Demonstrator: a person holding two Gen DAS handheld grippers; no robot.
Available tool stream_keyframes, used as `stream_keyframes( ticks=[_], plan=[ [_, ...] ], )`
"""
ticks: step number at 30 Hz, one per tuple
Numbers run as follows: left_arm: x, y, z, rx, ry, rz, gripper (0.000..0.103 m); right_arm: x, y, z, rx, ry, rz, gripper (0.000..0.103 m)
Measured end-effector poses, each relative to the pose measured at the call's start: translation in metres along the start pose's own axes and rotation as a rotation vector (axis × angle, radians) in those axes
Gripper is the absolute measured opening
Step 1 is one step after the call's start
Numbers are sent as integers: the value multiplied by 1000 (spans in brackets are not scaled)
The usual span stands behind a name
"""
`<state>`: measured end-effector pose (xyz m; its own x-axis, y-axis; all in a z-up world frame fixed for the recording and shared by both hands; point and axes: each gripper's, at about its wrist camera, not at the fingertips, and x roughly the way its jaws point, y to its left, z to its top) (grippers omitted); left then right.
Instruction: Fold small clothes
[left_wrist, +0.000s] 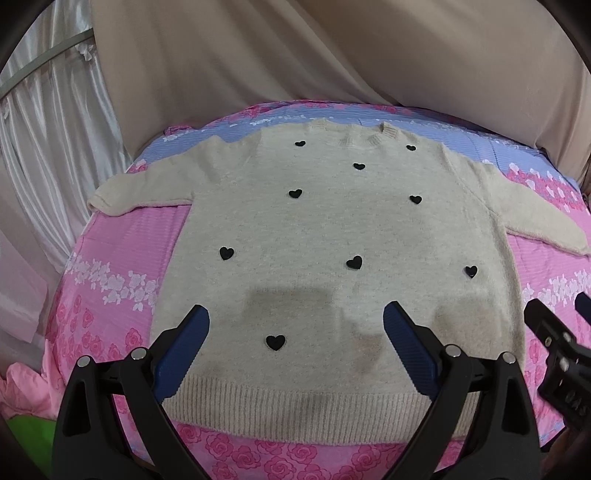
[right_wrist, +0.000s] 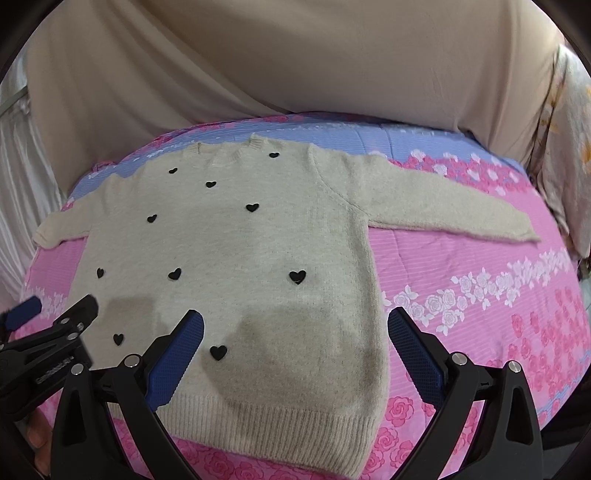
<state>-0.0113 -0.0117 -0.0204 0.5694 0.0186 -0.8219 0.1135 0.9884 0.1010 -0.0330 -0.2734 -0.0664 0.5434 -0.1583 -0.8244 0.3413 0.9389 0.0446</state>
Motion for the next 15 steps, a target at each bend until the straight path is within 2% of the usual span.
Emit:
stream_keyframes(
  ticks=[4, 6, 10, 13, 15],
  plan=[
    [1, 4, 3, -61, 14, -36, 94, 20, -77, 9, 192, 11, -68, 98],
    [0, 3, 4, -80, 9, -44, 95, 34, -142, 14, 323, 15, -133, 97],
    [-3, -10, 6, -87, -3, -50, 95, 55, -268, 28, 494, 17, -261, 95],
    [-5, -26, 9, -77, -2, -53, 95, 69, -341, 41, 571, 5, -291, 94],
    [-5, -38, 10, -70, 1, -49, 95, 85, -374, 52, 591, 17, -274, 88]
  ],
)
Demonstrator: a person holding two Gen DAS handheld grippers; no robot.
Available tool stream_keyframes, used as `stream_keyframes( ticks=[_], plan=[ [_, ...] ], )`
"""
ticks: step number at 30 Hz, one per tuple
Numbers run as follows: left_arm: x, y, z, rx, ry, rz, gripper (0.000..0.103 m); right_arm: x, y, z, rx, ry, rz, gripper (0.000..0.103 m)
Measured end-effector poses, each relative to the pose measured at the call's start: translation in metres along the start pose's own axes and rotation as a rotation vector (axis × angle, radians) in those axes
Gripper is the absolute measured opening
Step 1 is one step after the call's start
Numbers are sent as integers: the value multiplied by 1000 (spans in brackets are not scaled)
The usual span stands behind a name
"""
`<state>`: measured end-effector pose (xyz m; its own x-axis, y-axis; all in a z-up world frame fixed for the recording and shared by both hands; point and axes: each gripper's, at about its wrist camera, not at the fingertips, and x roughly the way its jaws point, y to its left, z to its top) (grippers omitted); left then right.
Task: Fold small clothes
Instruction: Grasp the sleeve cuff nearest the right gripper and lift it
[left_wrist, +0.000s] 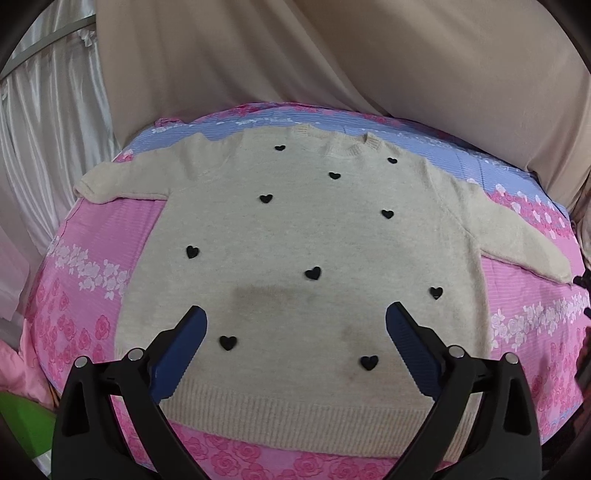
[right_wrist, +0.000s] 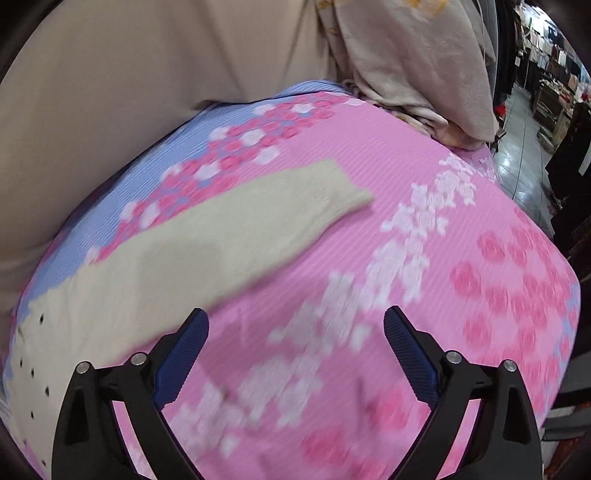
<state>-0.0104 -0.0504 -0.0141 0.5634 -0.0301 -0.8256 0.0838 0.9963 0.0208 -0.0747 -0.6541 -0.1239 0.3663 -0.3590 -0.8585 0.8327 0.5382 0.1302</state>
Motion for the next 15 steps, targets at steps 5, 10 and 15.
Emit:
stream_keyframes(
  ticks=[5, 10, 15],
  plan=[
    [2, -24, -3, 9, 17, 24, 95, 58, -35, 48, 121, 68, 74, 72],
    [7, -37, -8, 15, 39, 46, 95, 89, -45, 64, 186, 74, 106, 50],
    [10, -41, -10, 26, 48, 52, 95, 95, -41, 82, 212, 89, 203, 8]
  ],
)
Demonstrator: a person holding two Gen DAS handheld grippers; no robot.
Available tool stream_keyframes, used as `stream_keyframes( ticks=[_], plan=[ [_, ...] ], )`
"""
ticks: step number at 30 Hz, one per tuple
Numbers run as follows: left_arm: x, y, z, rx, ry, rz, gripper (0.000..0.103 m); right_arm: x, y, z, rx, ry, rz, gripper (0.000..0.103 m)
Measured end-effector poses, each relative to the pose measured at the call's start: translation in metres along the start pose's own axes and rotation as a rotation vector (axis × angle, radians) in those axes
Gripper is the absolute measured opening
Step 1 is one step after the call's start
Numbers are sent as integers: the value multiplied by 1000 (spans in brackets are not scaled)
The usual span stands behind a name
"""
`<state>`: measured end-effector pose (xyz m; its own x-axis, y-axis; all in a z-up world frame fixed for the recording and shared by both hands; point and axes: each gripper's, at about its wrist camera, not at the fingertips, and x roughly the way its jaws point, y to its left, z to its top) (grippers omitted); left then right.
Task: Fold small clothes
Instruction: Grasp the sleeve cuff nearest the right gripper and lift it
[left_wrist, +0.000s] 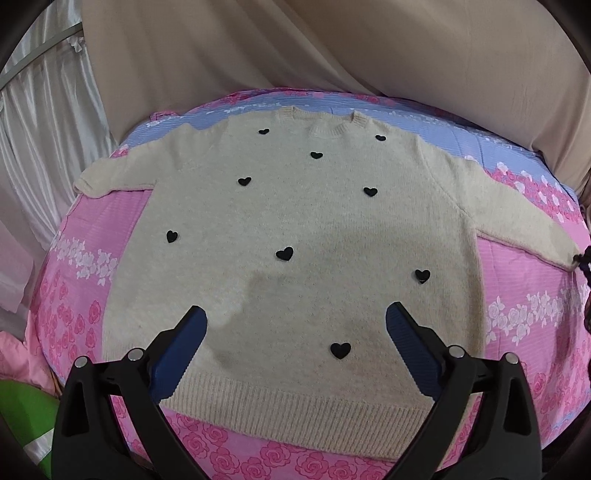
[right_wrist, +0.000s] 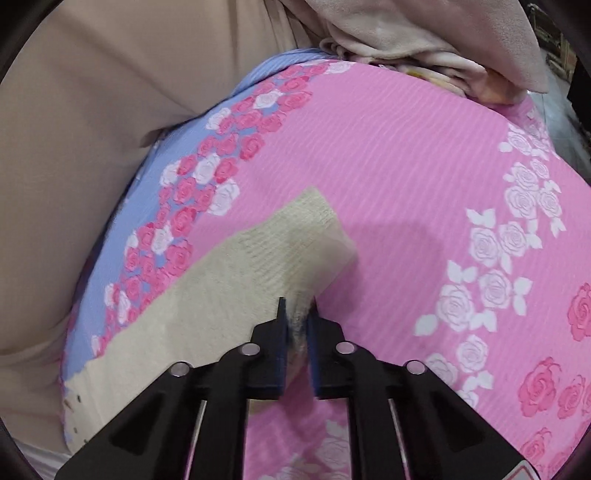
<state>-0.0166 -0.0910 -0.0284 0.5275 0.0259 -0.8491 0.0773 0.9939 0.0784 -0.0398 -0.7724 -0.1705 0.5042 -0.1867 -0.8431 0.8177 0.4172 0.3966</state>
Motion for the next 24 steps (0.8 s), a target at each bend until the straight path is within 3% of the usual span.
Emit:
stream_keyframes(
  ticks=[6, 11, 17, 24],
  plan=[
    [-2, 15, 5, -8, -19, -9, 95, -67, 68, -2, -84, -115, 237, 8],
    [-2, 41, 14, -50, -34, -34, 95, -125, 182, -35, -257, -116, 467, 8],
    [-2, 79, 20, -111, -58, -71, 95, -153, 325, -114, -459, -19, 638, 8],
    [5, 144, 17, -210, -63, -89, 95, -129, 461, -239, -675, 140, 662, 8]
  ],
)
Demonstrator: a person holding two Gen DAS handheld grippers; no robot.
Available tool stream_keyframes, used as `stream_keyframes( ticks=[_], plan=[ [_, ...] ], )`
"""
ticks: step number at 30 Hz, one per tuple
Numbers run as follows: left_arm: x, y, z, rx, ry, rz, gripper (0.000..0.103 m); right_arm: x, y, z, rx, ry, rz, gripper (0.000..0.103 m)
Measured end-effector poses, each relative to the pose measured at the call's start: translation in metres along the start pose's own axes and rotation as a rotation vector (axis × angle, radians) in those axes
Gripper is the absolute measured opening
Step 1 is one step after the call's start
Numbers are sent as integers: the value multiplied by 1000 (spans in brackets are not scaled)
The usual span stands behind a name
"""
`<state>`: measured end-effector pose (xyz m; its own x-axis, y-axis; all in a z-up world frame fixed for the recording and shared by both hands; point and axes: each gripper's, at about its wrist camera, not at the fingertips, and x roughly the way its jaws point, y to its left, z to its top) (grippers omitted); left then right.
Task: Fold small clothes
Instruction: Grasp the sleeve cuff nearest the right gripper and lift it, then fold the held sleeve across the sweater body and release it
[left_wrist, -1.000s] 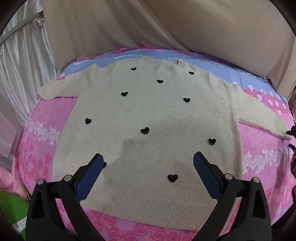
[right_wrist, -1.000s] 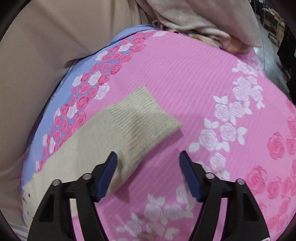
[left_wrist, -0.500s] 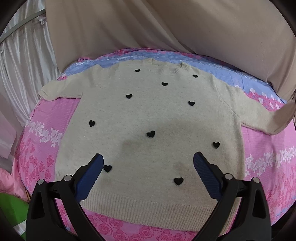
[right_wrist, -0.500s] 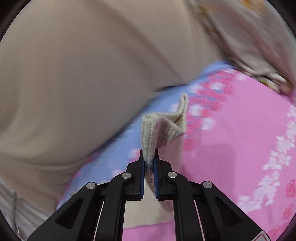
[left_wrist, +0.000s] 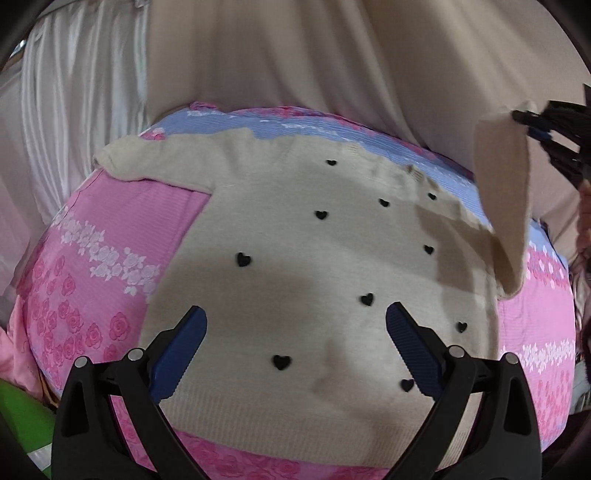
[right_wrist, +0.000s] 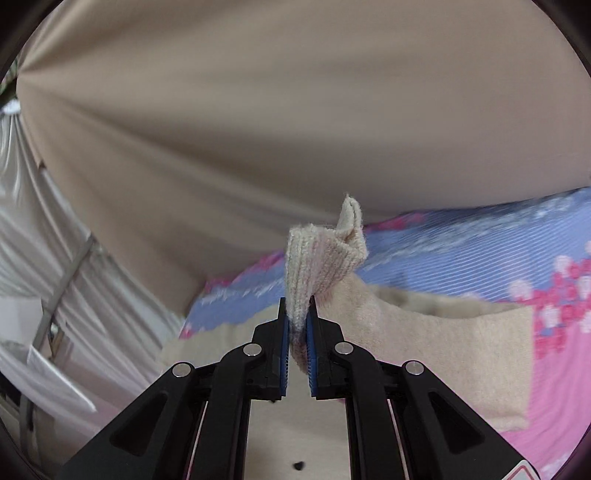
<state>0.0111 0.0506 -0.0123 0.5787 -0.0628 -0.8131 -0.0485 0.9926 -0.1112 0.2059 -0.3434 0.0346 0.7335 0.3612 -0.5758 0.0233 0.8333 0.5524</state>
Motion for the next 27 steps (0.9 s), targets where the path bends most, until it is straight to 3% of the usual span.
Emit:
stream_keyframes(
  ticks=[6, 11, 13, 15, 16, 17, 19, 22, 25, 26, 27],
  plan=[
    [10, 61, 4, -71, 22, 22, 95, 116, 70, -47, -92, 167, -23, 8],
    [30, 98, 13, -68, 61, 22, 95, 205, 84, -109, -129, 331, -98, 16],
    [44, 108, 24, -68, 81, -12, 95, 218, 86, -132, -152, 382, -144, 17],
    [60, 112, 42, -72, 102, -57, 95, 204, 85, -140, -148, 369, -136, 19],
    [67, 112, 49, -75, 108, -87, 95, 188, 83, -142, -146, 334, -139, 27],
    [77, 109, 58, -81, 117, -119, 95, 165, 76, -143, -137, 277, -159, 43],
    [97, 98, 78, -96, 118, -182, 95, 118, 52, -148, -101, 180, -214, 55],
    [140, 67, 102, -95, 140, -244, 95, 70, 10, -158, -77, 147, -364, 55],
    [191, 36, 113, -94, 227, -283, 95, 32, -38, -169, -47, 155, -538, 55],
    [205, 29, 114, -99, 257, -290, 92, 23, -53, -171, -20, 157, -571, 55],
    [217, 23, 114, -116, 278, -312, 79, 13, -69, -174, 14, 156, -602, 55]
  ],
)
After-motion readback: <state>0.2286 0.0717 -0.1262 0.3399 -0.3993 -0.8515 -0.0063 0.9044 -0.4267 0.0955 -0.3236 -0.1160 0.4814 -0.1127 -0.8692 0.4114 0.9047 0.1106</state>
